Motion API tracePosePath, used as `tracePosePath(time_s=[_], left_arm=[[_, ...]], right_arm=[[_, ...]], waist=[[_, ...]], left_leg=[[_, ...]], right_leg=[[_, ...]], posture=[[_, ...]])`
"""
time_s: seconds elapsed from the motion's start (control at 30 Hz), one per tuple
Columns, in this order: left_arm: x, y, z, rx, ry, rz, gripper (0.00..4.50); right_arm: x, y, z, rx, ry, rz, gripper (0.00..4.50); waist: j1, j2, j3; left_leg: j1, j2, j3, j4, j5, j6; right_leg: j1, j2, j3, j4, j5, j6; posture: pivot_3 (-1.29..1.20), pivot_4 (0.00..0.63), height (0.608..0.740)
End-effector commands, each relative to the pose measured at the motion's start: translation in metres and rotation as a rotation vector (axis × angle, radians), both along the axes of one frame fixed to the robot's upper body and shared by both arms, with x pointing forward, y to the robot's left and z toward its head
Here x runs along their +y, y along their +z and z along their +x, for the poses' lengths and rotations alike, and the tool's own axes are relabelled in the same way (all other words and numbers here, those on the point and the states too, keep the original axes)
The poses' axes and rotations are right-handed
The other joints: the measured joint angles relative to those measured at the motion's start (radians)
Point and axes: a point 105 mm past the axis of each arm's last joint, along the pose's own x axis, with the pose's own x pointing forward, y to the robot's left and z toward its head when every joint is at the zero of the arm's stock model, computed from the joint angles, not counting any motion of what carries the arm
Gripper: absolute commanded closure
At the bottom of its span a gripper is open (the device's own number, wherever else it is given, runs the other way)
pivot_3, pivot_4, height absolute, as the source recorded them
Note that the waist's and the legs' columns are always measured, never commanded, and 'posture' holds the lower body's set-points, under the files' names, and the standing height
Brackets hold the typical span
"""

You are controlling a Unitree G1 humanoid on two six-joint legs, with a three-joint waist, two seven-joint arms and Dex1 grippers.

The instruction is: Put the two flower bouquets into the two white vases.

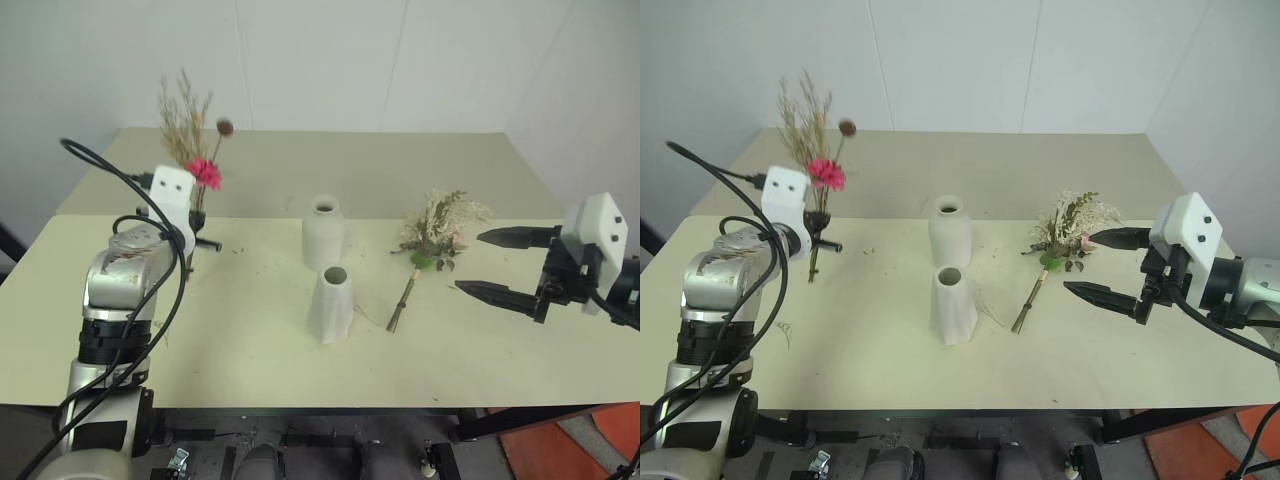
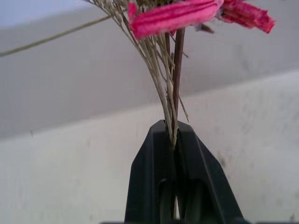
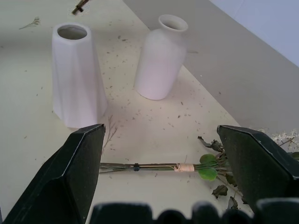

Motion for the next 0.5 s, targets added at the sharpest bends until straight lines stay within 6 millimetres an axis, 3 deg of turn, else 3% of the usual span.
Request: tracePosePath(time_s=[0.03,0.2,0.4,0.5], left_arm=[[-0.028,0.048,-0.002,-0.208,-0.178,-0.063,4.47],[-0.078,0.092,-0.006,-0.370,-0.477,-0.232,4.47],[-0.122,0.105,0.002,-0.413,-0.655,-0.249,4.47],[-0.133,0.104,0.006,-0.414,-0.697,-0.255,4.47]], right_arm=[[0.005,0.009,0.001,-0.048,0.005,0.009,0.00],[0.011,0.010,0.004,-0.070,0.015,0.030,0.00],[0.016,0.011,0.004,-0.089,0.015,0.043,0.00],[0.016,0.010,0.003,-0.093,0.005,0.046,0.00]], waist=[[0.005,0.000,0.000],[0.010,0.000,0.000],[0.007,0.000,0.000],[0.007,0.000,0.000]], left_leg=[[0.000,0.000,0.000,0.001,0.000,0.000],[-0.001,-0.001,0.000,0.001,0.000,0.000],[-0.001,-0.001,0.000,0.001,0.000,0.000],[-0.001,-0.001,0.000,0.001,0.000,0.000]], right_leg=[[0.000,0.000,0.000,0.000,0.000,0.000],[0.000,0.000,0.000,-0.001,0.000,0.001],[0.000,0.000,0.000,-0.001,0.001,0.001],[0.000,0.000,0.000,-0.002,0.001,0.001]], posture=[[0.00,0.150,0.740],[0.00,0.150,0.740],[0.00,0.150,0.740],[0.00,0.150,0.740]])
